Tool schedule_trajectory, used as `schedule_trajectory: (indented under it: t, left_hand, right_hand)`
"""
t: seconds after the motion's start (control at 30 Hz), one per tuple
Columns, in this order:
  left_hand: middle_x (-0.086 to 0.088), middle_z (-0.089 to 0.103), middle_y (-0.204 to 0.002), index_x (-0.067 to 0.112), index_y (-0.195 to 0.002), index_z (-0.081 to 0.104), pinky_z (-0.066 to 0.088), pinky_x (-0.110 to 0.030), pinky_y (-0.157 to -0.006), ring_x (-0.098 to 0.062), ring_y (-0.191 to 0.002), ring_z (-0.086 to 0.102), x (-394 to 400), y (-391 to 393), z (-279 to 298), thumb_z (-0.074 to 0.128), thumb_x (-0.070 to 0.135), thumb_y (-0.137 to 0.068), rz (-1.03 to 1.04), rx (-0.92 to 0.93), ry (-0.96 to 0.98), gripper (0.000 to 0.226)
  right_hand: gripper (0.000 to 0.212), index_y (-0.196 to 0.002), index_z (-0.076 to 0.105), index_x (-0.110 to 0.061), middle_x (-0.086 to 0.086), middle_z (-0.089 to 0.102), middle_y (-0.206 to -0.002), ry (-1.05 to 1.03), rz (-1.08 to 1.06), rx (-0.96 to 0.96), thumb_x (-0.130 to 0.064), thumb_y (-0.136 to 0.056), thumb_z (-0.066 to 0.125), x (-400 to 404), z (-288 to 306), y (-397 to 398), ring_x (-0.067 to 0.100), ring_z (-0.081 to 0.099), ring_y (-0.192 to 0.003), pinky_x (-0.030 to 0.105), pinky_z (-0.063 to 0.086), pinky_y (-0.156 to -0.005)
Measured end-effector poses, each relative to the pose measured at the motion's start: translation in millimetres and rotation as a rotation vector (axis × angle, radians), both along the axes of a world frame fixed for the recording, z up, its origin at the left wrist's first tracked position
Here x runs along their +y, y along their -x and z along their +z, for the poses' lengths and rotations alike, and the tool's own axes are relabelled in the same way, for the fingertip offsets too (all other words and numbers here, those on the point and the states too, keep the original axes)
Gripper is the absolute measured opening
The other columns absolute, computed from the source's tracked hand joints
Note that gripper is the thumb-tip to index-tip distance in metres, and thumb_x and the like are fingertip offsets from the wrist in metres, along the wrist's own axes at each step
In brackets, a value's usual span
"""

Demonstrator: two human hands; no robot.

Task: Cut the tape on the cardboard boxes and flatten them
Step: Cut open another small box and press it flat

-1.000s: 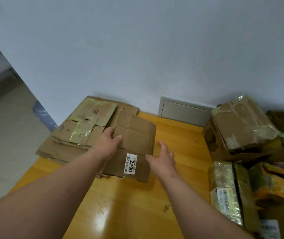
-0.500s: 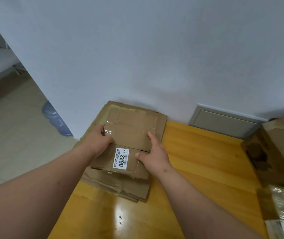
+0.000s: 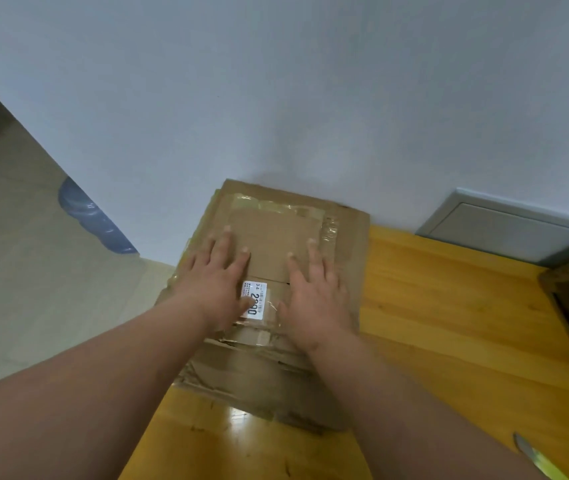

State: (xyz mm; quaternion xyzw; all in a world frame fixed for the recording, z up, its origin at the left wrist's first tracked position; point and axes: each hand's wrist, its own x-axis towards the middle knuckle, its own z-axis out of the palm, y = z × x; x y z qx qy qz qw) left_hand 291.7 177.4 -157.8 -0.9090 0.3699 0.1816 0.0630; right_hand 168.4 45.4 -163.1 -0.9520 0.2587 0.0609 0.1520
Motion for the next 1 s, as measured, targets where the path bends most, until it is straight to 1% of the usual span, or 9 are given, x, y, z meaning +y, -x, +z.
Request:
schedule_trajectory:
  t: [0.03, 0.1, 0.2, 0.33, 0.5, 0.7, 0.77, 0.87, 1.0]
  left_hand:
    - [-0.003, -0.035, -0.158, 0.033, -0.155, -0.011, -0.002, -0.047, -0.122, -0.028, -0.149, -0.021, -0.7, -0.8, -3.2, 0.040, 0.063, -0.094, -0.067, -0.017, -0.012, 0.085]
    - [-0.002, -0.034, -0.158, 0.030, -0.154, -0.019, -0.010, -0.047, -0.120, -0.026, -0.148, -0.026, -3.0, -1.8, -8.4, 0.026, 0.056, -0.099, -0.181, -0.005, -0.052, 0.076]
    - [0.000, -0.035, -0.156, 0.025, -0.150, -0.027, -0.014, -0.045, -0.120, -0.023, -0.147, -0.028, -5.8, -0.6, -15.4, 0.011, 0.062, -0.097, -0.217, 0.059, -0.146, 0.075]
    - [-0.003, -0.036, -0.156, 0.022, -0.149, -0.029, -0.013, -0.043, -0.120, -0.026, -0.146, -0.029, -12.4, 0.6, -22.8, 0.009, 0.070, -0.094, -0.231, 0.085, -0.246, 0.082]
    - [-0.005, -0.033, -0.158, 0.019, -0.151, -0.026, -0.008, -0.042, -0.120, -0.028, -0.147, -0.027, -22.5, 5.1, -20.9, 0.014, 0.069, -0.096, -0.221, 0.096, -0.304, 0.084]
    - [-0.004, -0.019, -0.164, 0.020, -0.156, -0.013, 0.000, -0.050, -0.121, -0.028, -0.151, -0.012, -34.6, 9.7, -2.7, 0.030, 0.068, -0.095, -0.166, 0.054, -0.317, 0.089]
    - [-0.003, -0.001, -0.165, 0.020, -0.157, 0.005, 0.004, -0.052, -0.121, -0.028, -0.151, 0.002, -41.3, 12.1, 9.9, 0.042, 0.068, -0.089, -0.154, 0.014, -0.252, 0.091]
    - [-0.003, 0.020, -0.157, 0.022, -0.149, 0.026, 0.010, -0.050, -0.121, -0.027, -0.145, 0.019, -56.5, 24.0, 30.9, 0.049, 0.058, -0.084, -0.161, -0.072, -0.100, 0.078]
    - [-0.006, 0.016, -0.161, 0.021, -0.151, 0.025, 0.004, -0.050, -0.122, -0.028, -0.148, 0.012, -87.3, 58.9, 51.8, 0.043, 0.043, -0.092, -0.235, -0.104, 0.005, 0.065]
  right_hand:
    - [0.074, -0.156, 0.003, -0.032, -0.002, -0.029, -0.160, 0.019, 0.076, -0.006, -0.048, -0.096, 0.044, -1.7, -4.0, 0.7, 0.026, -0.014, -0.150, 0.049, -0.001, -0.120]
    - [0.073, -0.157, -0.002, -0.030, -0.003, -0.033, -0.156, 0.047, 0.190, 0.018, -0.050, -0.096, 0.033, -5.2, -12.7, 2.3, 0.021, -0.024, -0.148, 0.049, -0.013, -0.119]
    - [0.074, -0.156, -0.009, -0.028, 0.001, -0.026, -0.160, 0.039, 0.232, 0.113, -0.063, -0.094, 0.014, -9.0, -26.2, 6.6, 0.019, -0.028, -0.146, 0.051, -0.019, -0.117]
    - [0.082, -0.154, -0.013, -0.027, 0.000, -0.028, -0.160, 0.021, 0.246, 0.194, -0.073, -0.088, -0.001, -11.3, -41.7, 9.3, 0.016, -0.031, -0.145, 0.052, -0.026, -0.112]
    - [0.081, -0.154, -0.015, -0.028, -0.001, -0.030, -0.159, 0.005, 0.242, 0.238, -0.073, -0.090, 0.004, -13.4, -49.2, 8.7, 0.015, -0.033, -0.143, 0.056, -0.023, -0.112]
    - [0.074, -0.156, -0.003, -0.034, -0.006, -0.019, -0.162, -0.013, 0.184, 0.166, -0.069, -0.095, 0.017, -12.0, -36.5, 11.7, 0.017, -0.020, -0.149, 0.058, -0.020, -0.113]
    - [0.065, -0.156, 0.002, -0.036, -0.006, -0.013, -0.164, -0.037, 0.157, 0.084, -0.060, -0.098, 0.021, -13.0, -32.0, 24.9, 0.019, -0.014, -0.151, 0.056, -0.020, -0.114]
    - [0.060, -0.155, 0.013, -0.034, -0.004, 0.002, -0.166, -0.059, 0.079, -0.041, -0.051, -0.099, 0.026, -26.4, -22.8, 50.3, 0.019, -0.005, -0.152, 0.051, -0.022, -0.112]
    - [0.057, -0.152, 0.021, -0.032, -0.002, 0.014, -0.164, -0.042, -0.042, -0.089, -0.043, -0.099, 0.037, -61.3, -5.9, 86.6, 0.018, 0.002, -0.151, 0.049, -0.019, -0.112]
